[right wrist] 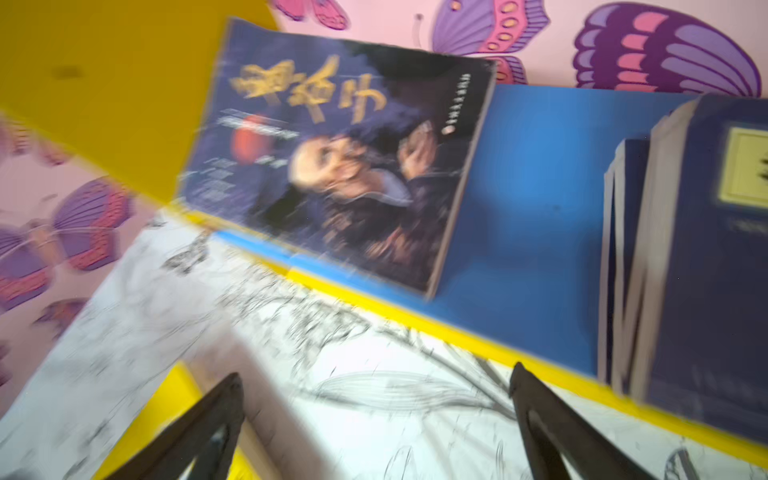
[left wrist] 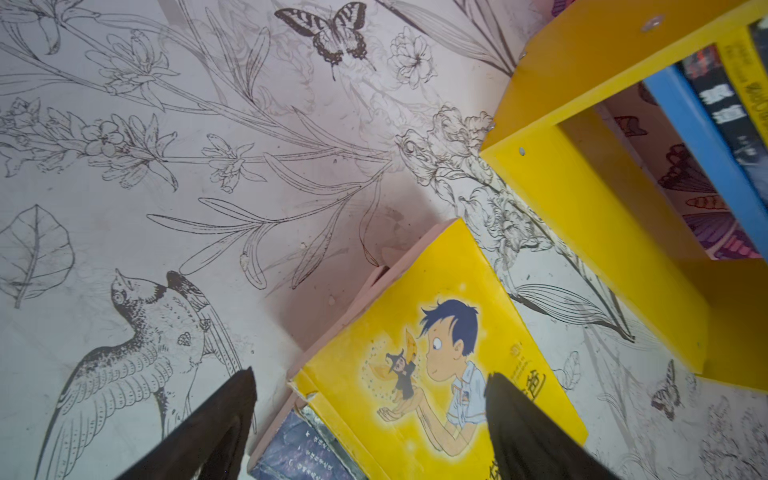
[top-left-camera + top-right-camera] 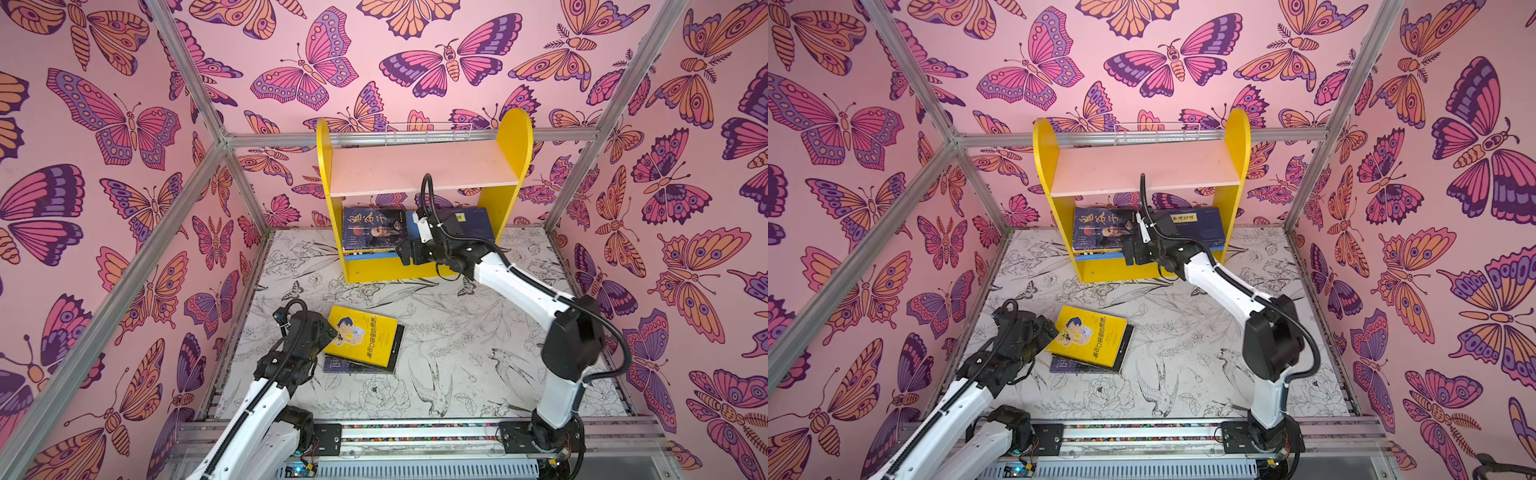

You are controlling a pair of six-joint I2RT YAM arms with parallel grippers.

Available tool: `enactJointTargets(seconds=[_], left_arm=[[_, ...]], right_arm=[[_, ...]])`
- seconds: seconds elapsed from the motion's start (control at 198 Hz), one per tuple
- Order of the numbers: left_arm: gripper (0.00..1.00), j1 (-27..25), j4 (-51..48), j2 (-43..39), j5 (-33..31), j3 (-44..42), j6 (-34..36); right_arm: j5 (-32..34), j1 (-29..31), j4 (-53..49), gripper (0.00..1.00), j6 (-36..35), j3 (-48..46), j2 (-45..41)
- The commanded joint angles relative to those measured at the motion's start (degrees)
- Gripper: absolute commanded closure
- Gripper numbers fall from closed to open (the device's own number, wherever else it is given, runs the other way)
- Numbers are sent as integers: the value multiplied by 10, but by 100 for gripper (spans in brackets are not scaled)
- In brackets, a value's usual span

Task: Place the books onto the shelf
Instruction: 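Open the right gripper and draw it back toward the yellow book, then lift the yellow boy-cover book edge with the left gripper while the right gripper grasps it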

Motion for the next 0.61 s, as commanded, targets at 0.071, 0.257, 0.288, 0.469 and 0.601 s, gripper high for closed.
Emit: enactJointTargets(seconds=[0.071, 0.257, 0.288, 0.469, 0.601], left_arm=[[15, 18, 32, 53, 43, 16, 33], [17, 19, 57, 110, 54, 29, 49], [17, 18, 63, 116, 57, 28, 49], [21, 18, 73, 160, 65, 25, 41], [23, 17, 82, 180, 73, 12, 29]], right_arm=[[-162, 43, 25, 15, -25, -157, -66], [-266, 89, 23, 21, -37, -254, -31], [-267, 94, 14, 22, -45, -250, -20], [-298, 94, -73, 25, -98, -179, 43], [-300, 95, -109, 27, -110, -156, 75]])
